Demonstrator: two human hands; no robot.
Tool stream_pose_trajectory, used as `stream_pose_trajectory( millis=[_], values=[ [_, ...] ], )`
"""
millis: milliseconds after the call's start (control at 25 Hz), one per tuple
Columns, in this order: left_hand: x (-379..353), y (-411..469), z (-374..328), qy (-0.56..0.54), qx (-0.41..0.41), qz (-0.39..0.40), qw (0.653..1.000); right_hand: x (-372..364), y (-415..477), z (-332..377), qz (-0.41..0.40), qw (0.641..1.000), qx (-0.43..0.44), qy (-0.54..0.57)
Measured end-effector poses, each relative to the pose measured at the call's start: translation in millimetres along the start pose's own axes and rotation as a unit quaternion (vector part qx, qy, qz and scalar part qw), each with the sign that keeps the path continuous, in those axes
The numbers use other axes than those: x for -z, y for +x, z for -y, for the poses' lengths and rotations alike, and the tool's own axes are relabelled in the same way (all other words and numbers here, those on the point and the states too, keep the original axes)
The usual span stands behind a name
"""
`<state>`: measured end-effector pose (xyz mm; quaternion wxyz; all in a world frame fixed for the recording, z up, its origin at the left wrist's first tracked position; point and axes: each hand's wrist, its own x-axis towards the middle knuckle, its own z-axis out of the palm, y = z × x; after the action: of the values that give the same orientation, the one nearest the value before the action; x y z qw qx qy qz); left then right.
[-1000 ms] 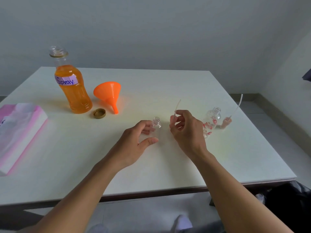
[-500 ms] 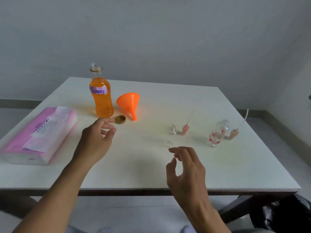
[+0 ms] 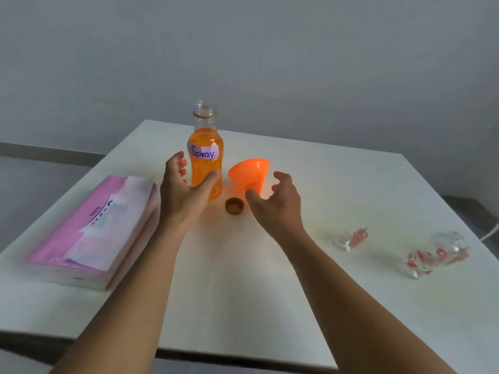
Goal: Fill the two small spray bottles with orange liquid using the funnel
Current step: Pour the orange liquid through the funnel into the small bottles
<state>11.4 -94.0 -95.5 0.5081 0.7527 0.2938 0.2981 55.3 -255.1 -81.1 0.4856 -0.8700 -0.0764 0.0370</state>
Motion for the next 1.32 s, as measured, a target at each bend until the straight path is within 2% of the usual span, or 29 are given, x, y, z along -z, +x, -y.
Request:
stream_pose_trajectory(
  millis=[120,320,440,560,680,800,920,1040,1160,1320],
  values=[
    [-13,8,4,0.01,-0.025,0.028,0.999,-18,38,4,0.015,0.999,-0.05,0.01],
    [-16,23,11,0.019,-0.047,0.003,0.999,-21,57,11,0.035,0.998,-0.044,0.0],
    [-10,22,7,0.019,-0.03,-0.02,0.999,-7,43,25,0.021,0.999,-0.002,0.031],
    [8,14,-6,-0.021,-0.055,-0.038,0.998,25,12,41,0.011,0.993,0.062,0.098],
    [28,-3,-18,-0.056,-0.069,-0.043,0.995,70,-23,47,0.043,0.982,0.087,0.163],
    [37,-33,-20,-0.063,-0.075,-0.013,0.995,108,-46,36,0.079,0.957,0.048,0.275],
    [38,-67,-27,-0.052,-0.103,0.041,0.992,143,-63,22,0.091,0.903,0.014,0.419],
    [33,-94,-33,-0.054,-0.117,0.096,0.987,165,-74,10,0.074,0.875,0.002,0.478],
    [25,-120,-33,-0.054,-0.122,0.139,0.981,177,-76,-4,0.035,0.886,0.016,0.461],
    [5,-138,-38,-0.046,-0.149,0.169,0.973,186,-72,-23,0.017,0.926,0.034,0.376]
  ],
)
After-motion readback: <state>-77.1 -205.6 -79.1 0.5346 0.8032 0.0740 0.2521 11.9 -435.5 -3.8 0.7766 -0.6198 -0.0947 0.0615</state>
